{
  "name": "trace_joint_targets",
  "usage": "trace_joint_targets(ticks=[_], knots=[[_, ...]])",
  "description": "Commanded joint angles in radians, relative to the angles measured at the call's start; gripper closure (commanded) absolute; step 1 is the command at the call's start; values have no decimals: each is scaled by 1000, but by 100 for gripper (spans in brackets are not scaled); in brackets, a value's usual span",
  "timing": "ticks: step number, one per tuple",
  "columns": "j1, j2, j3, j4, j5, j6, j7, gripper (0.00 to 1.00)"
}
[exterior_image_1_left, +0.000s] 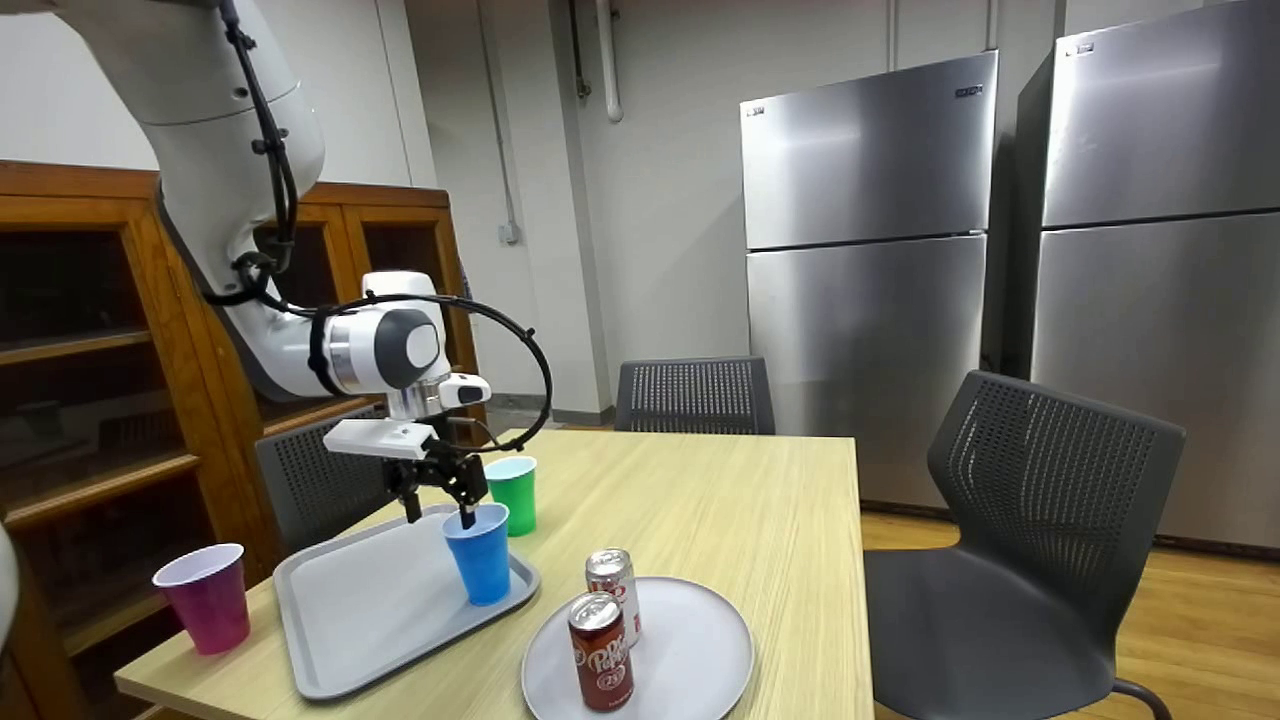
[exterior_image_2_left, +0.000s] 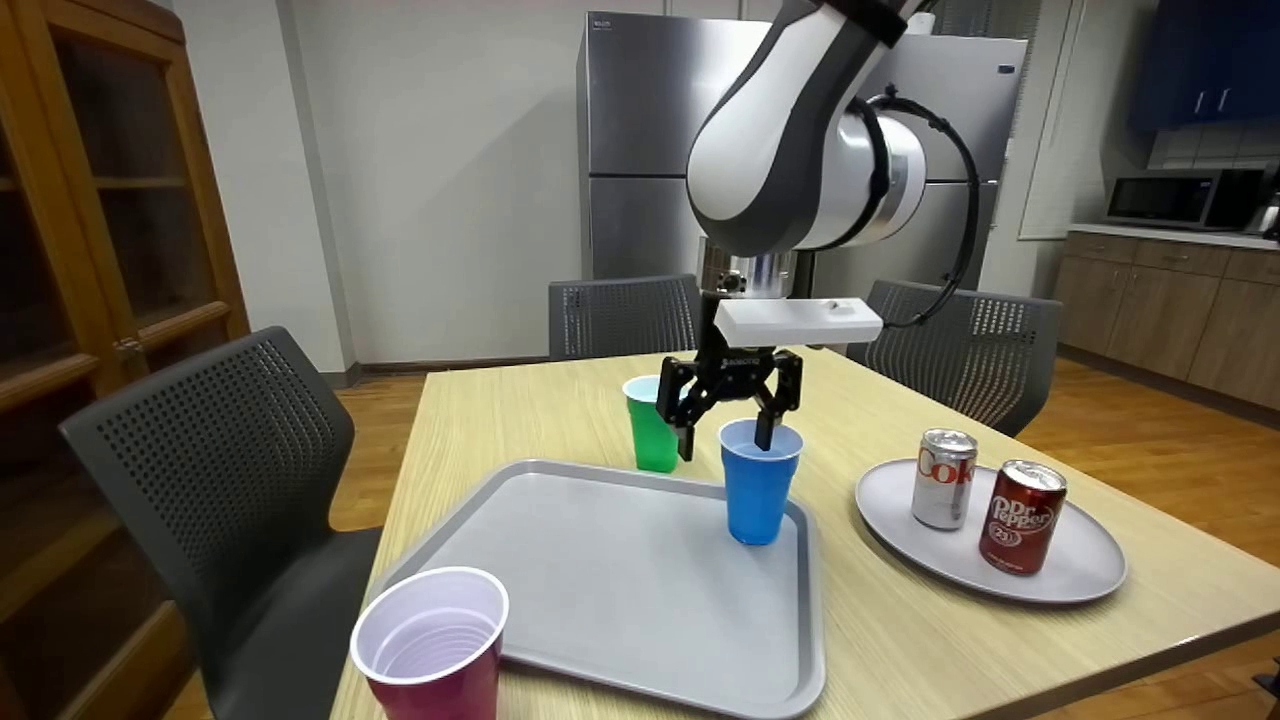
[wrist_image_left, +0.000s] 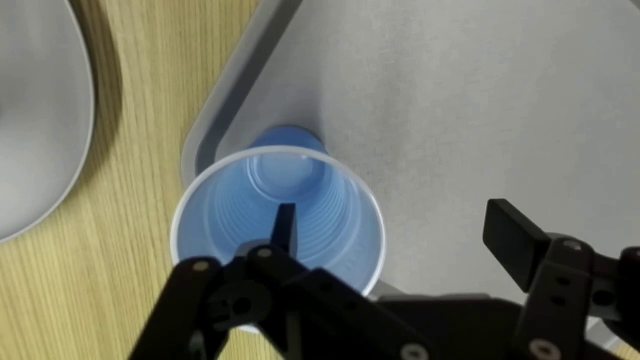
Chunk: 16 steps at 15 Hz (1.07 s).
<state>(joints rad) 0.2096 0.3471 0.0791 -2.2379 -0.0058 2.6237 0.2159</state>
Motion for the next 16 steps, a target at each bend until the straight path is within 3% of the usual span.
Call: trace_joint_targets(ticks=[1, 9, 16], knots=[[6, -7, -1, -14, -18, 31, 9, 34], [10, -1, -3, -10, -21, 44, 12, 97], [7, -18, 4, -7, -17, 33, -3, 99]])
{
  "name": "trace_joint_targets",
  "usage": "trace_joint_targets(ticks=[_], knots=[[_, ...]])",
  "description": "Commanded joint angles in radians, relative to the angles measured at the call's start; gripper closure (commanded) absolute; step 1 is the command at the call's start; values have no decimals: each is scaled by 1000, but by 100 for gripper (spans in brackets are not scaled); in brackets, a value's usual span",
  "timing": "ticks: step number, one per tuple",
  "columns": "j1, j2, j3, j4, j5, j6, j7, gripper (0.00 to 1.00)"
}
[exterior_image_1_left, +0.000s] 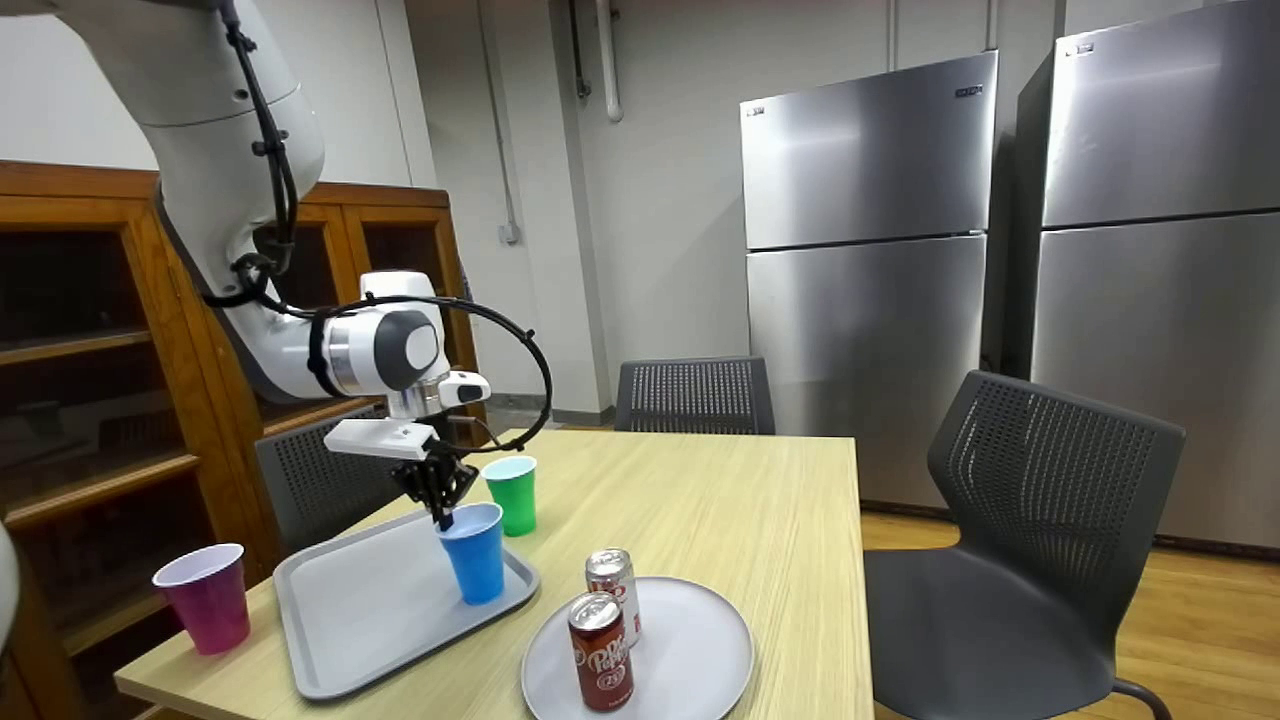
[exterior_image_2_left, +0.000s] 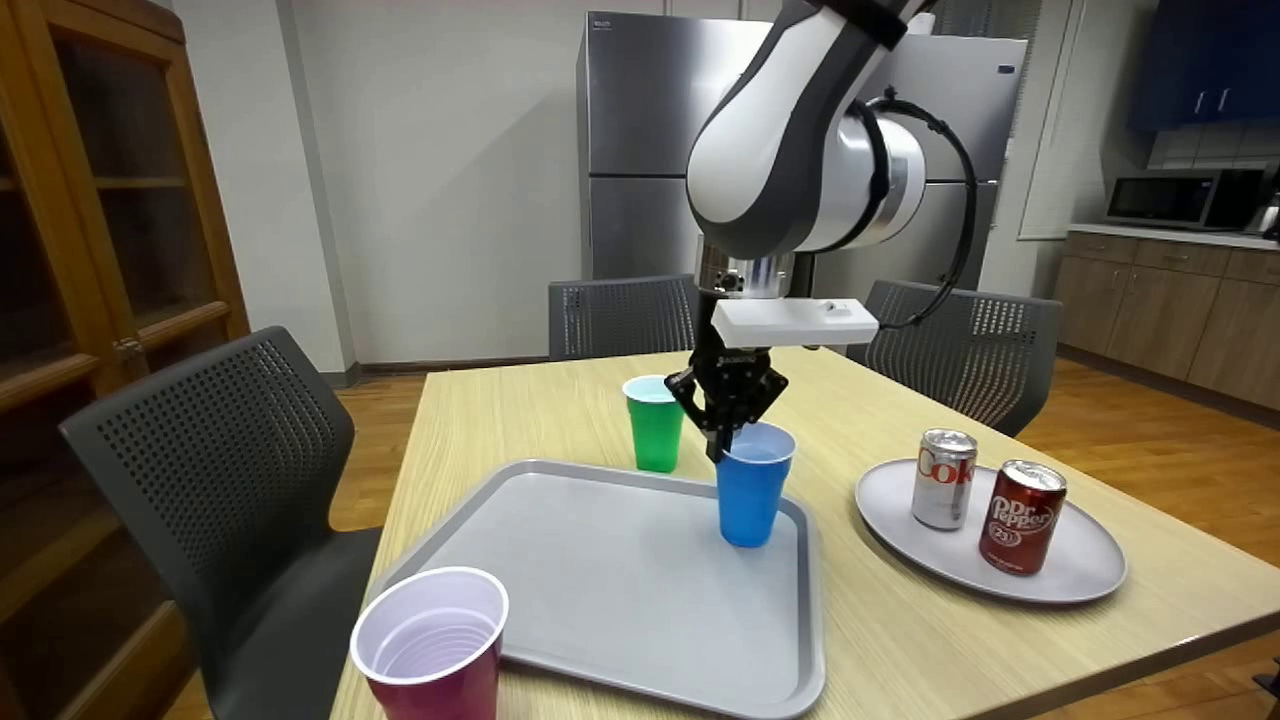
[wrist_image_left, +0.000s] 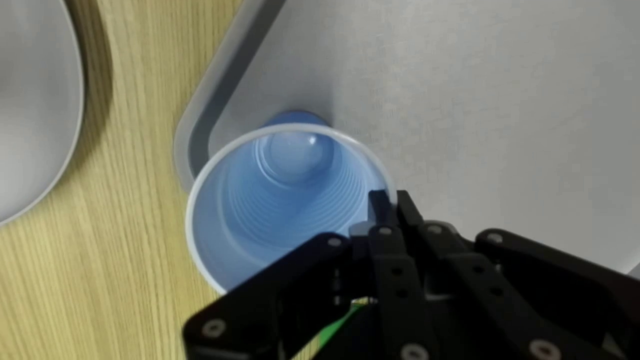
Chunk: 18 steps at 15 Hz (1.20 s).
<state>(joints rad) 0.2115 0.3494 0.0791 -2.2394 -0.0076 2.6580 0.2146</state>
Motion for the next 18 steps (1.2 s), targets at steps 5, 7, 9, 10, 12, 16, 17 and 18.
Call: trace_joint_targets(ticks=[5, 7, 9, 10, 12, 16, 17, 18], knots=[[4, -40, 5, 9, -22, -29, -10, 99], [4, -41, -2, 21, -31, -40, -6, 99], [4, -40, -9, 35, -44, -51, -2, 99], [6, -38, -16, 43, -56, -52, 4, 99], [-2, -34, -19, 61, -59, -64, -6, 99], [-8, -26, -39, 101, -72, -99, -2, 99], [-7, -23, -47, 114, -79, -110, 3, 99], [-8, -21, -52, 124, -83, -120, 4, 99]])
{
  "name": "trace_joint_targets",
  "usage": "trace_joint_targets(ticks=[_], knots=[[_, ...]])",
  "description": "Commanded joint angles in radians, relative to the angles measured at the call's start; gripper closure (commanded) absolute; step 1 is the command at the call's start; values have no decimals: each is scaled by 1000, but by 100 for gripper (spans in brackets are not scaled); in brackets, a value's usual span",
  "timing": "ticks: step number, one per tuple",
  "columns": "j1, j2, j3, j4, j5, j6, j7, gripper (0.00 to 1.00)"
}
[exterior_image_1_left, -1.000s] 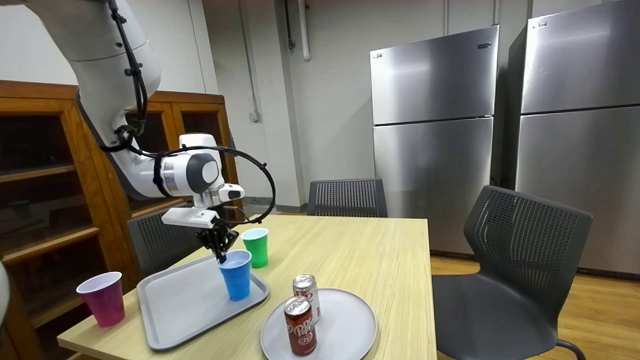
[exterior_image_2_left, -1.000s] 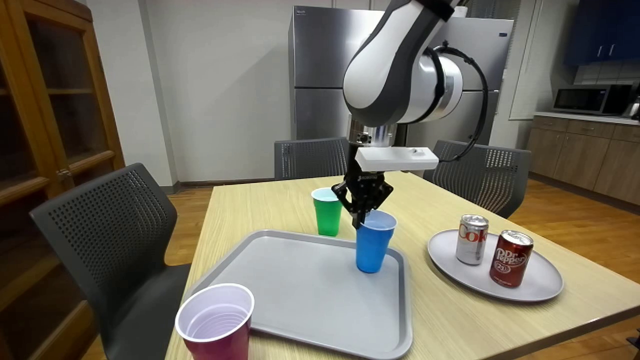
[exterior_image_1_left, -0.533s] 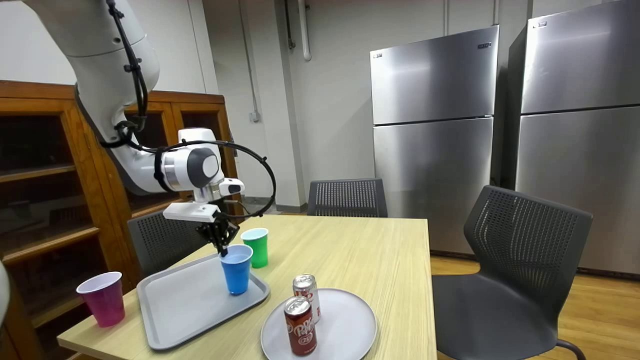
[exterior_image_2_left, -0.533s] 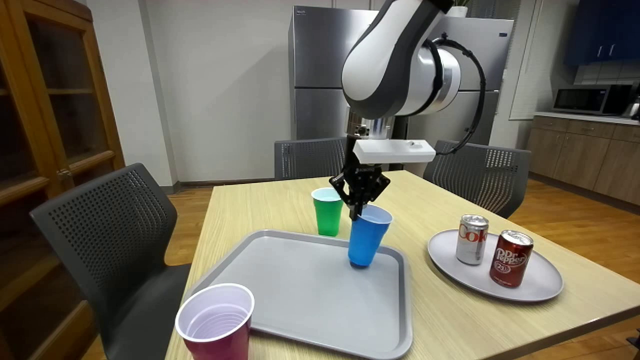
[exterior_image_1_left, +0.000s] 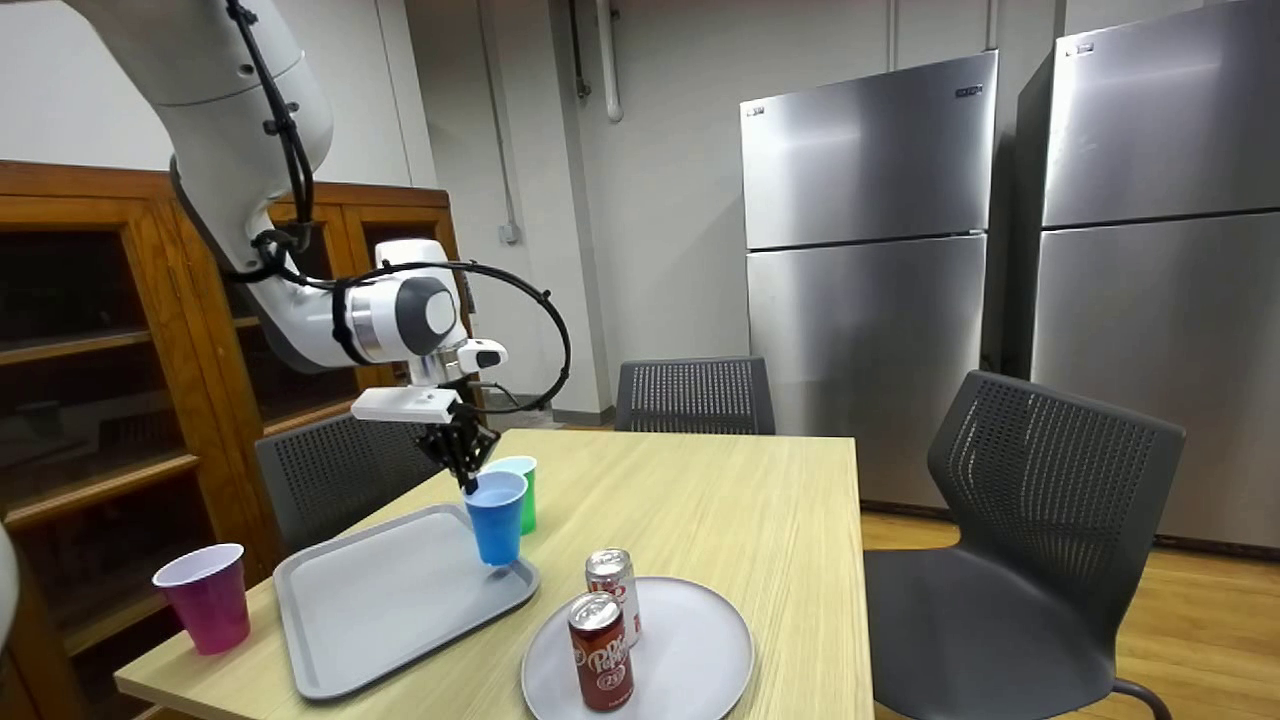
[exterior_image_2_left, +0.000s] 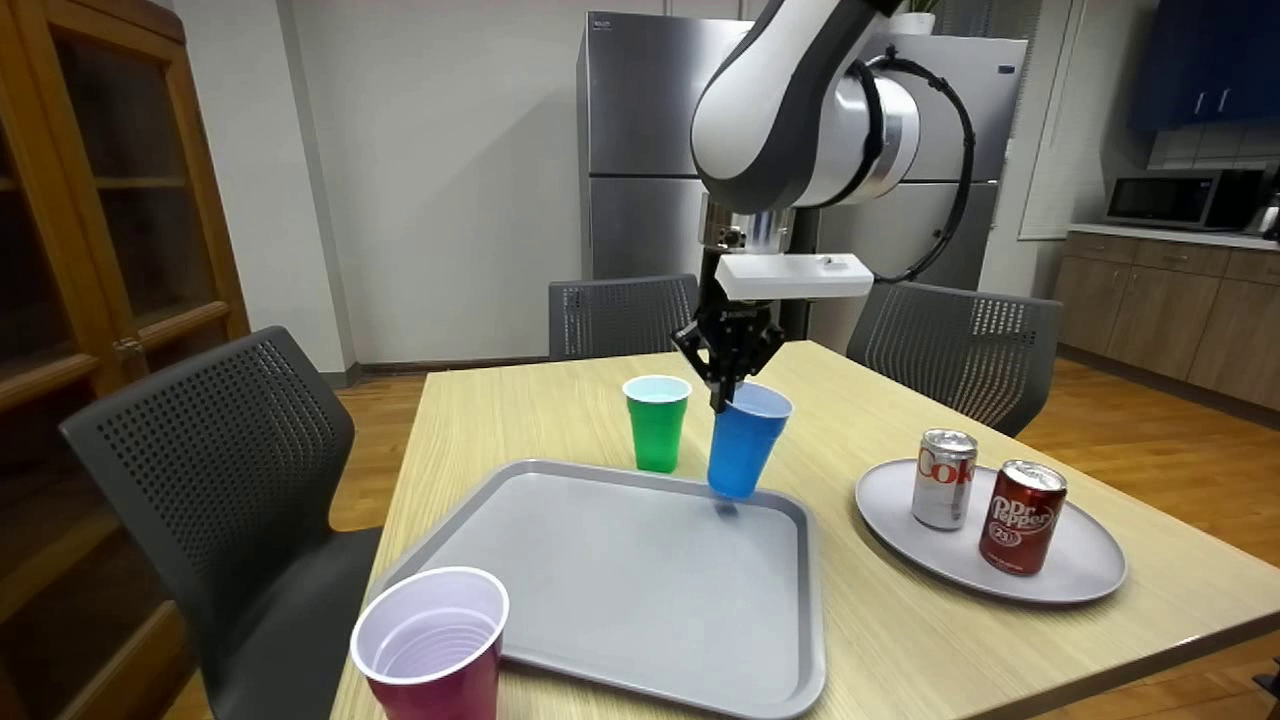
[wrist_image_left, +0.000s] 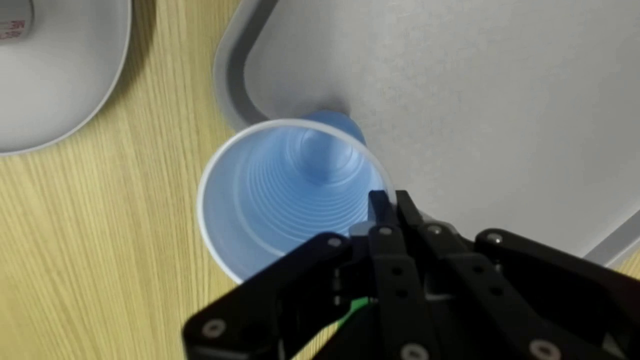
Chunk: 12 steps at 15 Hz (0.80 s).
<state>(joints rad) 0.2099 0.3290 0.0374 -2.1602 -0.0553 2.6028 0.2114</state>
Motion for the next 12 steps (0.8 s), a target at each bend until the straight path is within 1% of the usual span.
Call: trace_joint_targets(ticks=[1, 3, 6, 12], knots=[[-7, 2, -17, 56, -44, -76, 10, 99], [-8, 9, -30, 77, -64, -93, 17, 99], [-16, 26, -38, 107, -64, -112, 18, 99], [-24, 96, -67, 175, -57, -123, 41, 99]])
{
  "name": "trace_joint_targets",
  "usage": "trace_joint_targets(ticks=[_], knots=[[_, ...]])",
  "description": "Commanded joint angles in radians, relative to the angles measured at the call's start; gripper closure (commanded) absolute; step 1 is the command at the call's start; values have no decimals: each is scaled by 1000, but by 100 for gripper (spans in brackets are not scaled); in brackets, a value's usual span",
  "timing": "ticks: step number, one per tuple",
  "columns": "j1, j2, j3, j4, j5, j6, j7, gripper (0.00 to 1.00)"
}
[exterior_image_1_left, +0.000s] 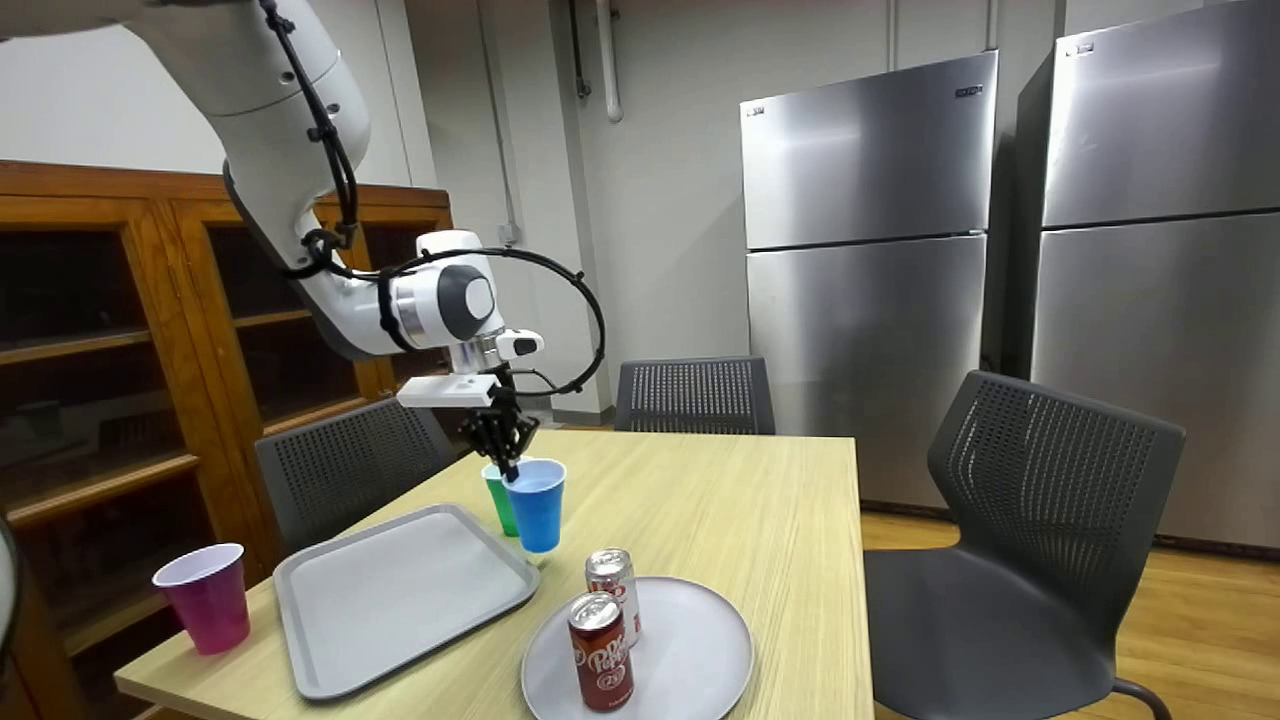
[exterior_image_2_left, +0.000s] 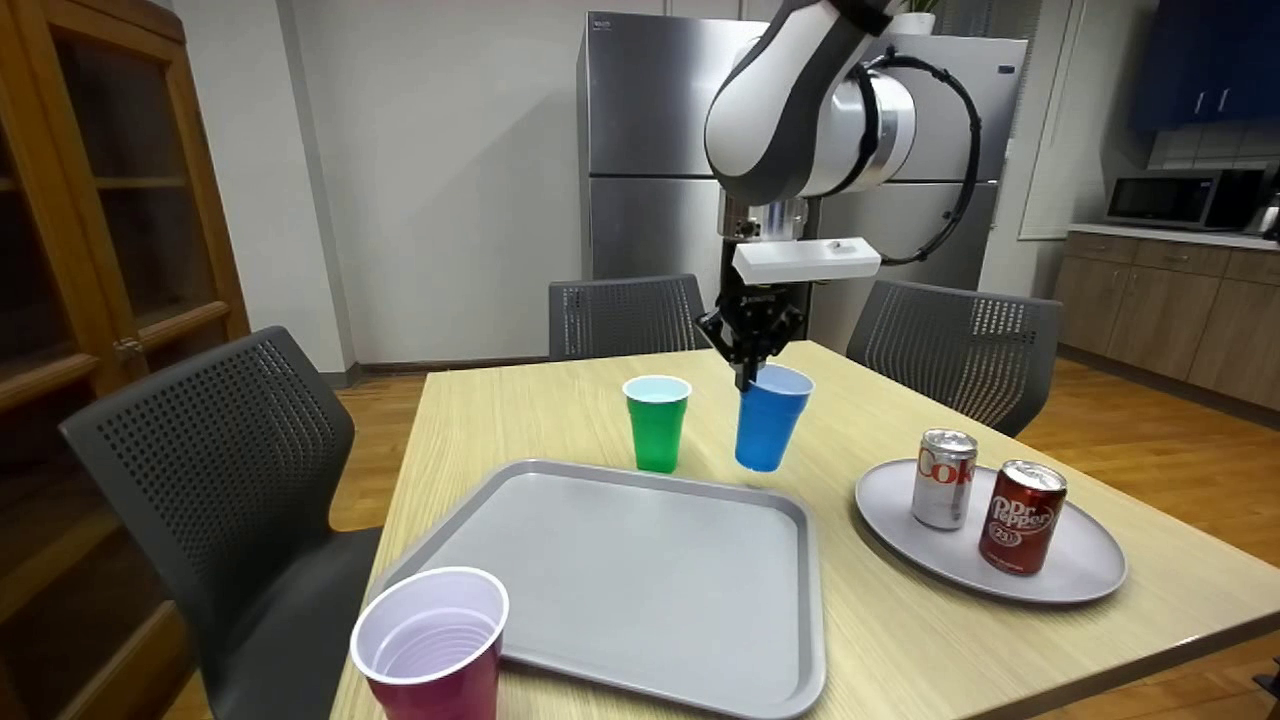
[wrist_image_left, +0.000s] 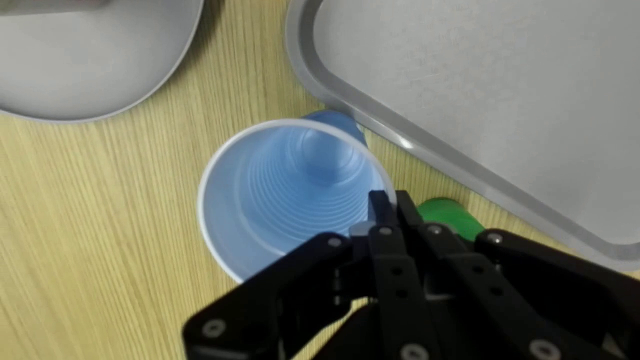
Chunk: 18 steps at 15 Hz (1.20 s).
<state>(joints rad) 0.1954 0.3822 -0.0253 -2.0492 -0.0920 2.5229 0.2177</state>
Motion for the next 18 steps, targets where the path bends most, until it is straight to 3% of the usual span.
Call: trace_joint_targets(ticks=[1, 12, 13, 18], knots=[[-11, 55, -8, 76, -18, -46, 37, 99], [3, 130, -38, 153, -26, -82, 67, 99], [4, 133, -38, 158, -26, -88, 69, 76], [1, 128, -35, 164, -21, -112, 73, 41]])
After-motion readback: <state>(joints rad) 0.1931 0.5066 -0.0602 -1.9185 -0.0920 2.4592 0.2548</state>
